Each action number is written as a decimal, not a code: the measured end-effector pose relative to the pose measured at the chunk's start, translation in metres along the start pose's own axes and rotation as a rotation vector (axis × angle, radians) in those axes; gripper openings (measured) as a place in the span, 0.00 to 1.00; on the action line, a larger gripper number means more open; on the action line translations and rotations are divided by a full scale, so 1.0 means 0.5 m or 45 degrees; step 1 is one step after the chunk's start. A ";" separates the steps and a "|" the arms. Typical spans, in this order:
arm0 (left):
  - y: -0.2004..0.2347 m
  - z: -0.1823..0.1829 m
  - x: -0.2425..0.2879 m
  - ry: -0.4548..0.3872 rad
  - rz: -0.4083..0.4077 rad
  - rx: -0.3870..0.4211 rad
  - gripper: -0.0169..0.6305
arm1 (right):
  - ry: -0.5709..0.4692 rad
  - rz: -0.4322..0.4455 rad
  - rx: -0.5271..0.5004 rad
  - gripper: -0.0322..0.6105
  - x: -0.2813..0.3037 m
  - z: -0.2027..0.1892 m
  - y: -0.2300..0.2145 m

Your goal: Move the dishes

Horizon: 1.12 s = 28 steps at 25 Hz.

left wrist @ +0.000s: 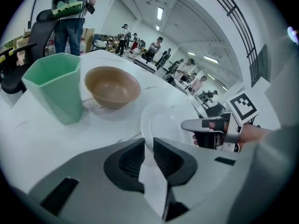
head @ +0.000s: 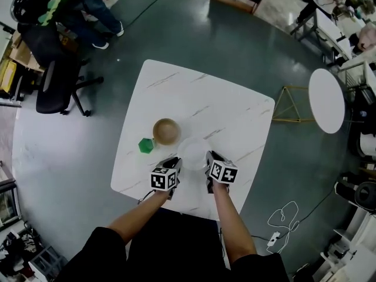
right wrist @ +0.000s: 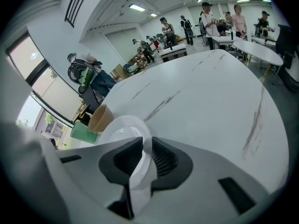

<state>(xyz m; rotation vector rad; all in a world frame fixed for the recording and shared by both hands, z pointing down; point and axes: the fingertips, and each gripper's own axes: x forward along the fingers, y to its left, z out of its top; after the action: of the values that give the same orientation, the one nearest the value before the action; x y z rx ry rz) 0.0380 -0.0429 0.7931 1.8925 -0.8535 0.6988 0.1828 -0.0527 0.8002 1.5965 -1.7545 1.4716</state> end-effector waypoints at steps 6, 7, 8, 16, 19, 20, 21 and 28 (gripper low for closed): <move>0.064 -0.047 -0.073 0.007 0.021 -0.045 0.13 | 0.031 0.018 -0.041 0.17 0.012 -0.064 0.085; 0.075 -0.053 -0.083 0.008 0.023 -0.047 0.13 | 0.035 0.021 -0.044 0.17 0.015 -0.073 0.098; 0.086 -0.059 -0.092 0.011 0.025 -0.044 0.13 | 0.039 0.020 -0.048 0.17 0.019 -0.083 0.110; 0.169 -0.077 -0.146 0.004 0.021 -0.012 0.13 | 0.069 -0.009 -0.065 0.17 0.058 -0.128 0.191; 0.183 -0.079 -0.140 0.027 -0.002 0.074 0.13 | 0.063 -0.029 -0.069 0.17 0.075 -0.131 0.194; 0.184 -0.082 -0.136 0.042 -0.012 0.109 0.14 | 0.064 -0.035 -0.062 0.17 0.078 -0.133 0.191; 0.185 -0.085 -0.132 0.059 -0.024 0.136 0.14 | 0.066 -0.042 -0.056 0.17 0.080 -0.135 0.189; 0.198 -0.092 -0.126 0.097 -0.109 0.128 0.14 | 0.001 -0.066 -0.048 0.17 0.080 -0.140 0.193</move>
<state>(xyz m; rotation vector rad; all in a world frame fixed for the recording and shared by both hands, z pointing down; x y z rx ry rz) -0.0837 -0.0180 0.8150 1.9663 -0.6963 0.7683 0.0602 -0.0313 0.8171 1.6096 -1.7173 1.4069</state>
